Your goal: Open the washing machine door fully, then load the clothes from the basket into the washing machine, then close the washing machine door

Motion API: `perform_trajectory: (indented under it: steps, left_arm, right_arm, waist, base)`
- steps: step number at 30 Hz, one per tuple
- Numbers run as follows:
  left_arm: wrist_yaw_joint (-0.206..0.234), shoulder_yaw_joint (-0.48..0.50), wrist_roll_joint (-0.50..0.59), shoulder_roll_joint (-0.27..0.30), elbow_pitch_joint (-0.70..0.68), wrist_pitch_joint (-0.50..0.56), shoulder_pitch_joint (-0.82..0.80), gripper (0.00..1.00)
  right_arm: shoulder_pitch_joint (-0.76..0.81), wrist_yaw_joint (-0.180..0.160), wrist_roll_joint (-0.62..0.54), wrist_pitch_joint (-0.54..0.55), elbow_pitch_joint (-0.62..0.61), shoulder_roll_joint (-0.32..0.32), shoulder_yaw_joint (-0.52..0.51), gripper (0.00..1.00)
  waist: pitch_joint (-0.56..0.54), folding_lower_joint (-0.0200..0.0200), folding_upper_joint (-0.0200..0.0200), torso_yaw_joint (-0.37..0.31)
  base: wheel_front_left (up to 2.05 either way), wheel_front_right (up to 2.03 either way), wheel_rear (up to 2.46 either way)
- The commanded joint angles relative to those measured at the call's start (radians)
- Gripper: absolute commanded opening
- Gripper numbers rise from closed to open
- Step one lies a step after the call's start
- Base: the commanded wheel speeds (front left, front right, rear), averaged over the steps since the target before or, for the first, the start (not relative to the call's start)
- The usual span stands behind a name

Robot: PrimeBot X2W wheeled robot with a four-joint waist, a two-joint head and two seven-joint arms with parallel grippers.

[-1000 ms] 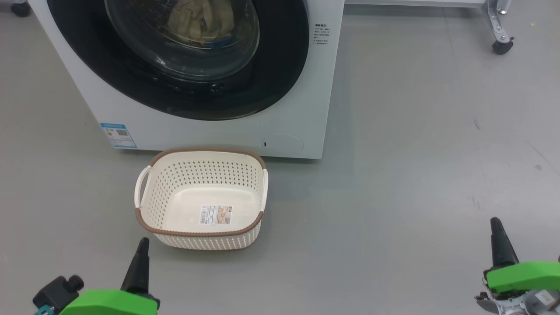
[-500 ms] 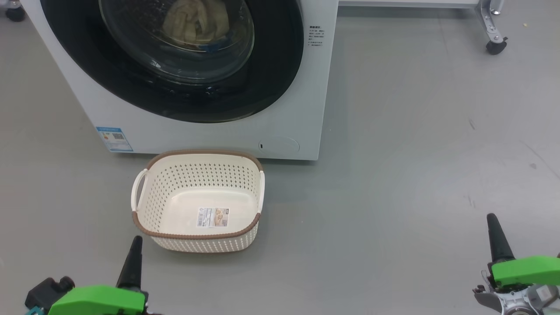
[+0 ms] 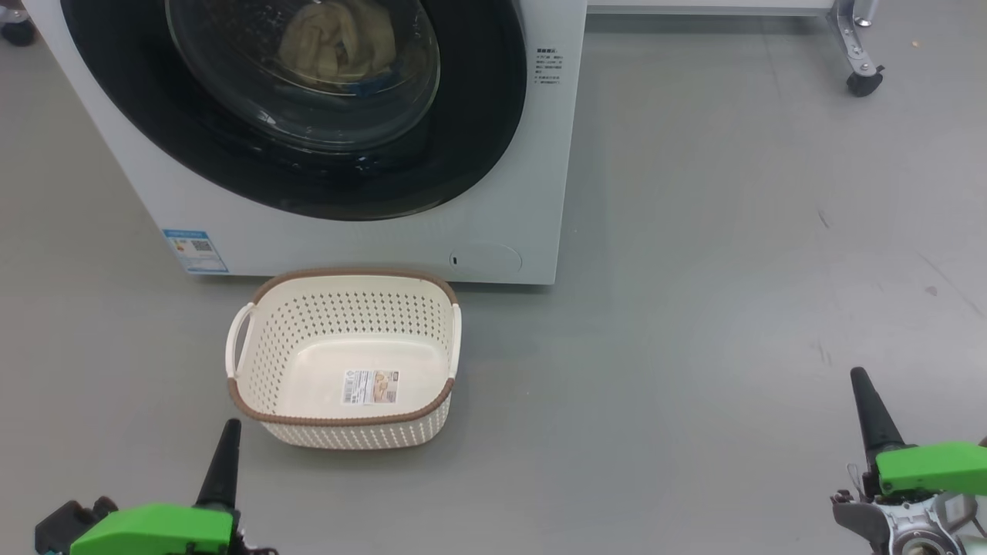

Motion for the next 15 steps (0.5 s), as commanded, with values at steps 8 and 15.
perform_trajectory:
  steps: [8, 15]
  left_arm:
    - [-0.001, 0.06, -0.092, -0.001, -0.023, 0.028, -0.057, 0.0]
    - [-0.001, 0.08, -0.158, -0.008, -0.018, 0.049, -0.06, 0.0]
  right_arm:
    - [-0.062, -0.002, 0.107, 0.029, -0.028, -0.013, 0.023, 0.0]
    - [-0.071, -0.003, 0.184, 0.049, -0.026, -0.013, 0.027, 0.0]
  waist:
    - [-0.003, 0.0, 0.0, -0.008]
    - [-0.006, 0.0, 0.0, -0.014]
  base:
    - [0.0, 0.0, 0.0]
    - [0.0, 0.0, 0.0]
